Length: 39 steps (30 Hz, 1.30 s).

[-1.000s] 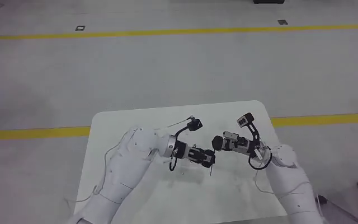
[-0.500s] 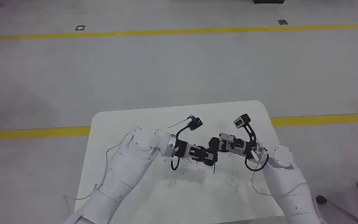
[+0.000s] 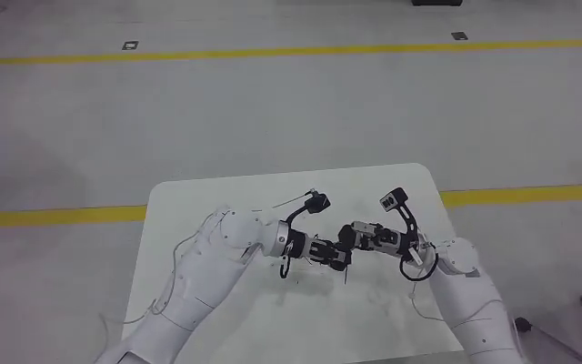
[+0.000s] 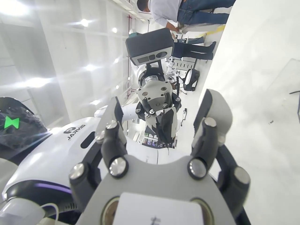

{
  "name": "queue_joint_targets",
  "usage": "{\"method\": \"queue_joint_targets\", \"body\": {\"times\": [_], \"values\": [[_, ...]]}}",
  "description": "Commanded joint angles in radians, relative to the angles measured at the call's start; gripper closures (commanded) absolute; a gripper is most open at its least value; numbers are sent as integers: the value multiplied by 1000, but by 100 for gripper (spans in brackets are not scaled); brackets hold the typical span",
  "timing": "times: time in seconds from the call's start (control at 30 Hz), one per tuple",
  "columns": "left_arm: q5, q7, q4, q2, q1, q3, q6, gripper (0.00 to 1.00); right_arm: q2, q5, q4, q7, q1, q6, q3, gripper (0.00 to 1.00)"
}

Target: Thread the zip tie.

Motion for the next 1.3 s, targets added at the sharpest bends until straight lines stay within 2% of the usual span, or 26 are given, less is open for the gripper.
{"method": "queue_joint_targets", "body": {"times": [0.0, 0.17, 0.4, 0.63, 0.83, 0.97, 1.17, 1.27], "values": [[-3, 4, -1, 4, -2, 4, 2, 100, -1, 1, -3, 11, -3, 0, 2, 56], [7, 17, -8, 15, -5, 10, 23, 100, -4, -8, -8, 31, -10, 0, 7, 61], [5, 28, -20, 30, -3, 17, 33, 100, -10, -29, -12, 41, -18, 0, 19, 61], [0, 33, -31, 43, -6, 27, 40, 100, -15, -41, -16, 43, -26, 0, 32, 74], [-9, 39, -34, 53, -10, 41, 44, 100, -19, -50, -19, 43, -32, 0, 41, 74], [-17, 44, -34, 58, -15, 52, 45, 100, -21, -55, -21, 43, -36, 0, 44, 83], [-29, 52, -37, 65, -21, 67, 47, 100, -24, -64, -26, 43, -42, 0, 50, 88], [-34, 55, -39, 69, -24, 74, 49, 100, -24, -71, -29, 43, -44, 0, 53, 96]]}}
